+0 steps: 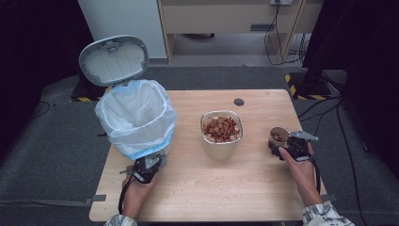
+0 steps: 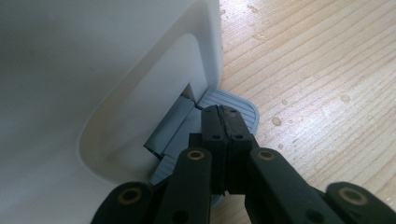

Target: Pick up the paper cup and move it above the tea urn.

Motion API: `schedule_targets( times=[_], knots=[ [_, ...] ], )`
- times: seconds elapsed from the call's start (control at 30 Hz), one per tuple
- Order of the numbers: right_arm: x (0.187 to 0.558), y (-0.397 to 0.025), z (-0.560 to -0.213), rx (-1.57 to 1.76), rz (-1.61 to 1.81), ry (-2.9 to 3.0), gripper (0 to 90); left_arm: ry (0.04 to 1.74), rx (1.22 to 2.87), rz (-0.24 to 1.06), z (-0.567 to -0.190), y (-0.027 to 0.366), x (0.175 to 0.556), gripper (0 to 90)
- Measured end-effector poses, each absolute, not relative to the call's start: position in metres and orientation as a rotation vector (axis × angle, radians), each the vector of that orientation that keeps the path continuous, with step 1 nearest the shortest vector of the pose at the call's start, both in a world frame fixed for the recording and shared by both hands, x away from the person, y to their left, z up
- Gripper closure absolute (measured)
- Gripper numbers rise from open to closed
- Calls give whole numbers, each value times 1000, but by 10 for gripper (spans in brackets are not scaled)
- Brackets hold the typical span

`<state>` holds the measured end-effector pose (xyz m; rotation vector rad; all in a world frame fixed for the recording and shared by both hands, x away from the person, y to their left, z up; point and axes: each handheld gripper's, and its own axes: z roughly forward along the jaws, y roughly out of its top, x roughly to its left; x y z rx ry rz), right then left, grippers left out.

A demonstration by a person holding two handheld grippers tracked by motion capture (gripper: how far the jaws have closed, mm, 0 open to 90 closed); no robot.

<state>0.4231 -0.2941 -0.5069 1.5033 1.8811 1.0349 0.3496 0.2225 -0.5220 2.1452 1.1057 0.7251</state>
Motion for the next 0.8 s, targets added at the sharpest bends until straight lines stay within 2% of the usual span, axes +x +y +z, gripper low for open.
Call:
schedule_targets(
  times=[0.43,0.63,0.8],
  knots=[
    [436,-293,-516,1469,1047,1859,190,1106,2144,726,-522,222,349,884],
    [437,-291,-517,1436,1050,1885,274,1106,2144,725,-522,223,350,884],
    [435,-292,-513,1398,1052,1915,298,1105,2143,723,-522,223,350,884]
  ],
)
